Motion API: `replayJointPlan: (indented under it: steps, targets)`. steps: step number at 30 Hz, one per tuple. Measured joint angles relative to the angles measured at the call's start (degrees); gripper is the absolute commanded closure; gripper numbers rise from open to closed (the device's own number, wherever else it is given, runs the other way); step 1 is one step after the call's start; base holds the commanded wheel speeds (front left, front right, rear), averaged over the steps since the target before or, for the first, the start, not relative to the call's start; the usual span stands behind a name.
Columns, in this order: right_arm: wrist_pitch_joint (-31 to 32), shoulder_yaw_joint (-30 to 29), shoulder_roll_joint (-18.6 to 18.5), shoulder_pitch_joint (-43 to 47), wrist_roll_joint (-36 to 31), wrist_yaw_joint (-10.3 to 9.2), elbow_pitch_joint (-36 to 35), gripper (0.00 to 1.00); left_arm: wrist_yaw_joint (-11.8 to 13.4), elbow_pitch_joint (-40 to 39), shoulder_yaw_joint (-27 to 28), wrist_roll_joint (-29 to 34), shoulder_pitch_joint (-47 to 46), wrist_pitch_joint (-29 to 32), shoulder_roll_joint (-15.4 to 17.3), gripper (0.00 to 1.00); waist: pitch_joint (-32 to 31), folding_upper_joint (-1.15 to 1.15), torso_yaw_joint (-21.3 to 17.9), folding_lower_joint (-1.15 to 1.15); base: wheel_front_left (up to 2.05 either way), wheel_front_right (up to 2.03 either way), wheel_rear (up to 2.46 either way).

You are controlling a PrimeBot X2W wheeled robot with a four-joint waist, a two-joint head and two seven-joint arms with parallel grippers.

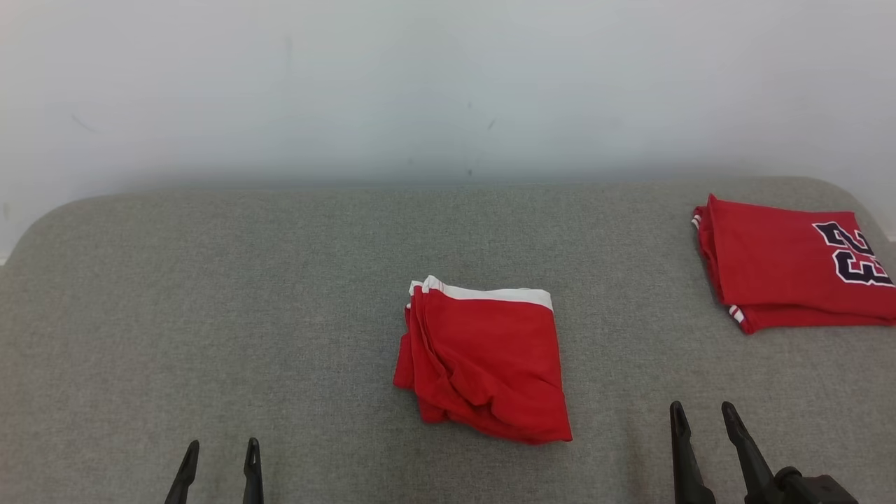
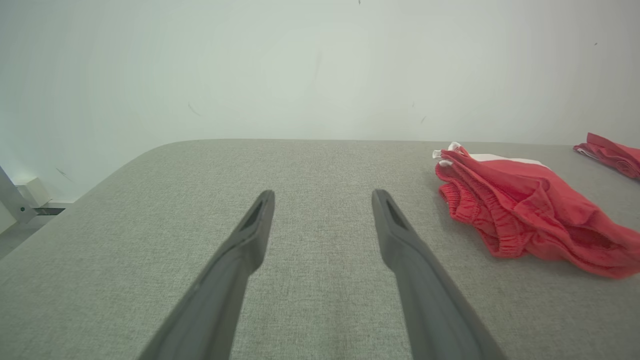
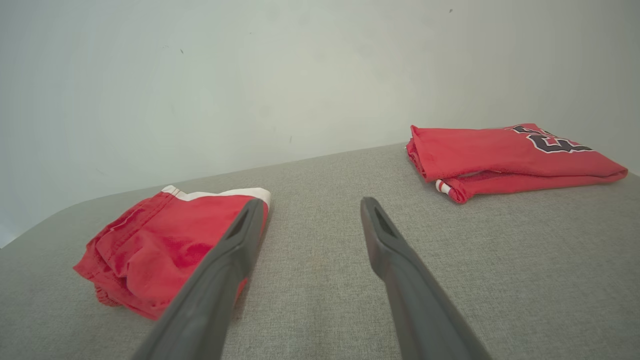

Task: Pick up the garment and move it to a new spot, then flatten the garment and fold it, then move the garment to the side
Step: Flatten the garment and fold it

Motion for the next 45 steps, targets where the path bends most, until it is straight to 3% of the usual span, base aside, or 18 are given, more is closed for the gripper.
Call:
replayJointPlan:
  steps: [38,45]
  targets:
    - [0.0,-0.1,0.0,-0.1,1.6,0.0,0.7,0.0,0.0,0.6,-0.4,0.0,-0.1,0.0,0.0,0.0,0.1,0.0,0.3,0.0,0.0,0.0,0.0]
    - [0.0,3.0,0.0,-6.9,4.1,0.0,6.6,0.0,0.0,1.1,-0.7,0.0,-0.4,0.0,0.0,0.0,0.3,0.0,0.8,0.0,0.0,0.0,0.0]
